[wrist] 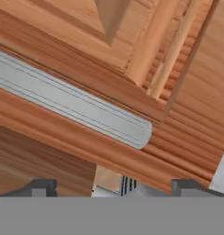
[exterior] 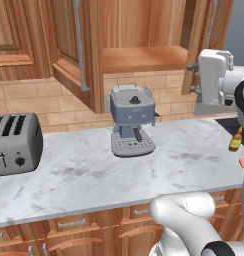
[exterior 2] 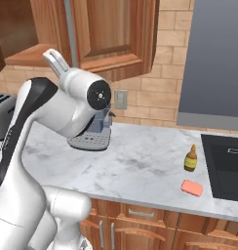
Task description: Open the cabinet. Pick the bar soap and place it next to the sink. Then close the cabinet.
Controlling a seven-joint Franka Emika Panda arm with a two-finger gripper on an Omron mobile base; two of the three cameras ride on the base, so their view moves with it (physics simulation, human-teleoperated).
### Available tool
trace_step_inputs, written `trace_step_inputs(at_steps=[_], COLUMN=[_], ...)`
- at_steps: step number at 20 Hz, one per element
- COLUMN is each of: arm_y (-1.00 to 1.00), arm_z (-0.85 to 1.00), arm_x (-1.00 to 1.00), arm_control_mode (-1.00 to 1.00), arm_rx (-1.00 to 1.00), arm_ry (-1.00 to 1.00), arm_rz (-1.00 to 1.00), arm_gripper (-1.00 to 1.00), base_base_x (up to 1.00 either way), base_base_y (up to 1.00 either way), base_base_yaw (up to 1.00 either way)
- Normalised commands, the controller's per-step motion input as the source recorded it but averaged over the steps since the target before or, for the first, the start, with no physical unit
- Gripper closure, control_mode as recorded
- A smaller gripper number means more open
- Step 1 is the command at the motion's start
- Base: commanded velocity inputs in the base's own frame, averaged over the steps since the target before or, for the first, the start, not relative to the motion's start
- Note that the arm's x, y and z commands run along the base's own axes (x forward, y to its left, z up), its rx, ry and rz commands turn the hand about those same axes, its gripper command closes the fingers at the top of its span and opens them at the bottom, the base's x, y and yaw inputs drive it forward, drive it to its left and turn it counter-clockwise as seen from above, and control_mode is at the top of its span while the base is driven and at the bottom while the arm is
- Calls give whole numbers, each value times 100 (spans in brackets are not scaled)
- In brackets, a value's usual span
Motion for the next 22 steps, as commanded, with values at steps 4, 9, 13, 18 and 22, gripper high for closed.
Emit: trace_step_inputs(at_steps=[4,9,13,18,22], arm_y=[45,-5,-31,-9,0], arm_z=[23,20,27,4,0], arm_x=[84,97,99,100,84], arm_control_mode=[-100,-100,-100,-100,-100], arm_rx=[-4,0,0,0,0], arm_ry=[0,0,0,-1,-6], arm_rz=[6,2,1,0,1], arm_gripper=[-100,-100,-100,-100,-100], base_base_x=[0,0,0,0,0], base_base_y=[0,0,0,0,0], base_base_yaw=[0,0,0,0,0])
